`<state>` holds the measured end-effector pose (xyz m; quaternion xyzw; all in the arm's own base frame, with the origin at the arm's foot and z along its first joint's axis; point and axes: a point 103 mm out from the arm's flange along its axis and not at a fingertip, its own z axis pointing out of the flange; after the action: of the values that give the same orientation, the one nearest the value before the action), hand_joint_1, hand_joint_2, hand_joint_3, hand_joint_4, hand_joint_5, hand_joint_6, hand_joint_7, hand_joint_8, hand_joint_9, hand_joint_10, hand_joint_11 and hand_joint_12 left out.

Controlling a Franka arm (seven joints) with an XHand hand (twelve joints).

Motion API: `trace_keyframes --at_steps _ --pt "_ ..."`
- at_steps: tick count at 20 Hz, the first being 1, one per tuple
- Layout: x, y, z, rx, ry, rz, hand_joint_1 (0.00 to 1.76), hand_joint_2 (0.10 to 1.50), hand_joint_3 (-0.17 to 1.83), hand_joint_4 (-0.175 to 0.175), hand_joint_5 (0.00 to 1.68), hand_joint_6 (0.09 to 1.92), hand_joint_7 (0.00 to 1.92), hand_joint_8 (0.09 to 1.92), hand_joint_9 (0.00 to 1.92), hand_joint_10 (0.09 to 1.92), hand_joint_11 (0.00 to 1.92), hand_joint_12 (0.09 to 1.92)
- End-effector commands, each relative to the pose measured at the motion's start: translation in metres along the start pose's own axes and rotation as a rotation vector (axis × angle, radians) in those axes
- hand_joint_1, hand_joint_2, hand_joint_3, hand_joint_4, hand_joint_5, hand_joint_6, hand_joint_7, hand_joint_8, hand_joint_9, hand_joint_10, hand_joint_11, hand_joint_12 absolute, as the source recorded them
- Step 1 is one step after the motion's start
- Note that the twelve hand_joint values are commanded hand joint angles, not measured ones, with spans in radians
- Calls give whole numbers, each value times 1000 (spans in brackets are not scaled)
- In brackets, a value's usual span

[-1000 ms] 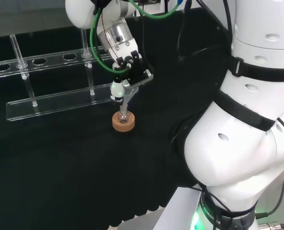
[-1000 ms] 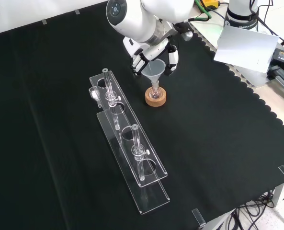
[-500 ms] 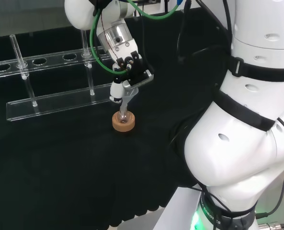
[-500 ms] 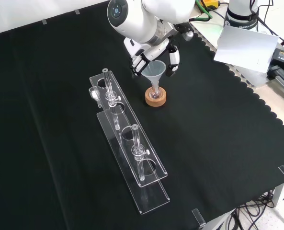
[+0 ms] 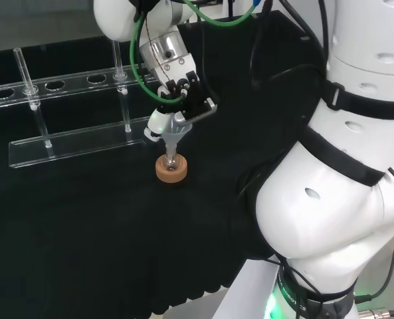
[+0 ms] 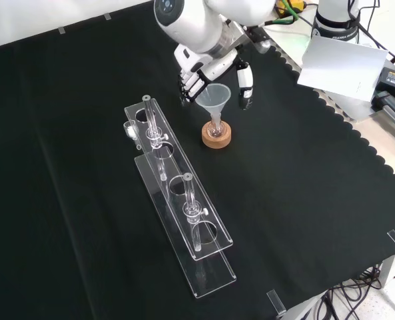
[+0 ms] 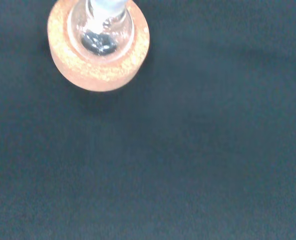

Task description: Place the funnel on the round-bottom flask.

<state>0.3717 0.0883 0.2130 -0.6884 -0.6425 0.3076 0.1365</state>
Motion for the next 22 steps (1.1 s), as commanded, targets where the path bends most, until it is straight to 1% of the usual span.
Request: trace_keyframes --at_steps 1,5,9,11,13,16,18,22 --pt "-3 -14 -10 -101 39 -58 417 596 207 -40 153 87 0 379 163 801 219 1416" --pt "-11 -20 -18 -142 54 -67 427 621 172 -42 165 87 0 492 197 773 212 1419" --pt "-31 -20 -23 -159 91 -63 448 645 154 -45 200 87 4 595 240 753 226 1410" --pt "-41 -20 -26 -194 106 -61 454 651 153 -47 215 87 15 613 252 752 231 1408" --pt "-49 -20 -28 -219 117 -64 476 667 157 -56 286 87 91 662 329 731 256 1392" --pt "-60 -16 -31 -217 145 -66 522 691 166 -62 337 87 153 697 389 710 283 1383" --pt "-67 -12 -33 -216 165 -70 545 706 173 -62 346 87 164 702 401 705 289 1381" --pt "-80 -3 -38 -223 180 -60 566 722 183 -63 351 87 170 705 409 700 296 1379"
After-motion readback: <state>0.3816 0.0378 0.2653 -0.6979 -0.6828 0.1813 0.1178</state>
